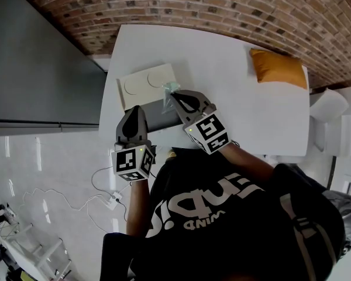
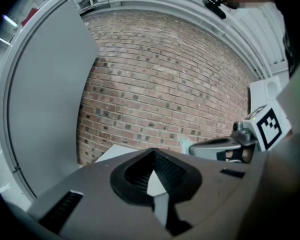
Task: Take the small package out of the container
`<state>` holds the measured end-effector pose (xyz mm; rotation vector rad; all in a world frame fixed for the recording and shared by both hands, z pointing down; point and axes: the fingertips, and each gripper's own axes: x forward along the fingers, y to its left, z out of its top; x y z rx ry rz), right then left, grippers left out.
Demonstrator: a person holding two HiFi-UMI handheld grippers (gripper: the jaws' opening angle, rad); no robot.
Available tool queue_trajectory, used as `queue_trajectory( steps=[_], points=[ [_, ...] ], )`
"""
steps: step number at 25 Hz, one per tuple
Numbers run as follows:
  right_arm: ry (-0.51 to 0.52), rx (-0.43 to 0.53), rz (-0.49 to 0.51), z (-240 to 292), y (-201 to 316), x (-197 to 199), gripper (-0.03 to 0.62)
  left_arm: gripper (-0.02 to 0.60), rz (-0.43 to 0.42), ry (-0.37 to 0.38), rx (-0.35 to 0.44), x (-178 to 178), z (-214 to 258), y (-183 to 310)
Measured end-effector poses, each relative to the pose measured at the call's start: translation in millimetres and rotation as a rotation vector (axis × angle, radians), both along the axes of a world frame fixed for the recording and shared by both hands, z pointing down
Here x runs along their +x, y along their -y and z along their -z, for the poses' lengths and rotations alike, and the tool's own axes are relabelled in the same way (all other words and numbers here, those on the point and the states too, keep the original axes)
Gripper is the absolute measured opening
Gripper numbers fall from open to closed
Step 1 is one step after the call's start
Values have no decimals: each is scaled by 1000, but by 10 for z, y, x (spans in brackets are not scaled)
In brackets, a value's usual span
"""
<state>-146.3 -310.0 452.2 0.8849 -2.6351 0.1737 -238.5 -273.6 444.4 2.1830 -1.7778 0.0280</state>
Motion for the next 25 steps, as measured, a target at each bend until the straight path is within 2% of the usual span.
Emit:
queue_trajectory(
  steps=[10, 25],
  points=[
    [155, 88, -88, 222, 122, 290, -2, 6, 28, 35, 27, -197, 30, -66],
    [182, 79, -156, 112, 139, 559, -2, 6, 82, 26, 14, -359, -64, -201]
  ],
)
